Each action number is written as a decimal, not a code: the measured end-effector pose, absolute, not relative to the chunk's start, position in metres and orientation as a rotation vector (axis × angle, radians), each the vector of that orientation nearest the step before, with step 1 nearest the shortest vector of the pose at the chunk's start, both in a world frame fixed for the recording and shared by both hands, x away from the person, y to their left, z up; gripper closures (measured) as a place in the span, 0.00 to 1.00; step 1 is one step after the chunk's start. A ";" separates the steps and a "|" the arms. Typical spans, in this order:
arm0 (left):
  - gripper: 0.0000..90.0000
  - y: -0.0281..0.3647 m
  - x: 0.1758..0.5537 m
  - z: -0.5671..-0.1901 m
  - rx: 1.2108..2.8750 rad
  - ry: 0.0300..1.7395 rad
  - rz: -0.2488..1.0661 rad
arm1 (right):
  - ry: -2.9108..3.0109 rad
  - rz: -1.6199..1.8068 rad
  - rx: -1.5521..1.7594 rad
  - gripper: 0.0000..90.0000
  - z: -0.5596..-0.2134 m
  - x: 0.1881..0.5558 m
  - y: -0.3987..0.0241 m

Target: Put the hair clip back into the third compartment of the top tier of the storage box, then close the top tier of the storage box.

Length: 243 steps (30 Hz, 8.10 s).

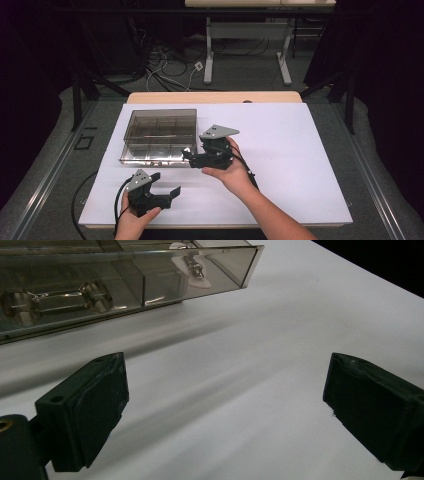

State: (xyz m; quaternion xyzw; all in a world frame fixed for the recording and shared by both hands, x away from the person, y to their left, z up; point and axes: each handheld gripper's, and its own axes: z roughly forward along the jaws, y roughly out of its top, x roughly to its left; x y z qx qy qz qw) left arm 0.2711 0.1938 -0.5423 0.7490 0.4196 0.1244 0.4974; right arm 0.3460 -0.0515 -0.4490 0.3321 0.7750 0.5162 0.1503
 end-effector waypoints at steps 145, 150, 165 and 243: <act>1.00 0.225 0.291 -0.518 1.746 1.359 0.332 | 2.149 1.331 1.147 0.00 -0.528 0.300 -0.223; 1.00 0.221 0.295 -0.518 1.761 1.365 0.328 | 2.150 1.340 1.149 0.00 -0.529 0.300 -0.223; 1.00 0.217 0.303 -0.517 1.768 1.369 0.319 | 2.152 1.336 1.148 0.00 -0.529 0.300 -0.222; 1.00 0.208 0.375 -0.511 1.713 1.443 0.308 | 2.160 1.342 1.167 0.00 -0.531 0.301 -0.226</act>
